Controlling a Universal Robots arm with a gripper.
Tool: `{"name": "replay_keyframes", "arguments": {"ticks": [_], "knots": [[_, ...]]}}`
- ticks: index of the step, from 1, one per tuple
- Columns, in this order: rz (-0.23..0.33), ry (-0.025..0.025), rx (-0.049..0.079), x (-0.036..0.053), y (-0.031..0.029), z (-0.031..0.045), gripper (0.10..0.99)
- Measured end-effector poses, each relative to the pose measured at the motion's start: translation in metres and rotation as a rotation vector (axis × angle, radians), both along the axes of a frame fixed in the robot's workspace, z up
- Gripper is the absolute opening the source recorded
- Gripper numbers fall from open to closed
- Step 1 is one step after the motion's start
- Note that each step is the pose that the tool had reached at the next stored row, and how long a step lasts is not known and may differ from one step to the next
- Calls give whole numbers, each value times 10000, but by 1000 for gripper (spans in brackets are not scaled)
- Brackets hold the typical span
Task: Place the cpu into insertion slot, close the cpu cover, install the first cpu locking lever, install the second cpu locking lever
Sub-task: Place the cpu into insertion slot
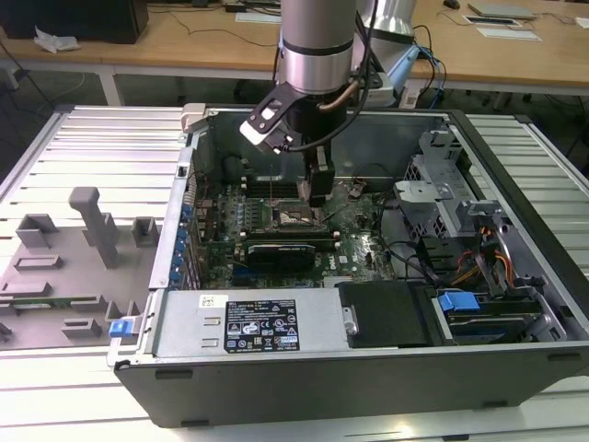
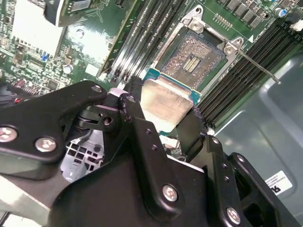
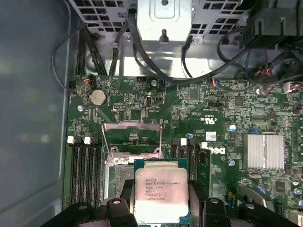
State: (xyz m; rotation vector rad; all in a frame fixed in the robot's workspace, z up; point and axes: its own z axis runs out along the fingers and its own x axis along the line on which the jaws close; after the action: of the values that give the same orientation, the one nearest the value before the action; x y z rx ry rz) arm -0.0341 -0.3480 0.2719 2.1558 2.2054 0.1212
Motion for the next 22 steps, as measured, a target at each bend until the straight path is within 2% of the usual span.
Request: {"name": "replay_keyframes", "arguments": {"ticks": [6, 18, 22], "knots": [[0, -36, -2, -64, 57, -113, 541], [1, -71, -1, -180, 147, -324, 541], [2, -72, -1, -198, 160, -437, 541]]}}
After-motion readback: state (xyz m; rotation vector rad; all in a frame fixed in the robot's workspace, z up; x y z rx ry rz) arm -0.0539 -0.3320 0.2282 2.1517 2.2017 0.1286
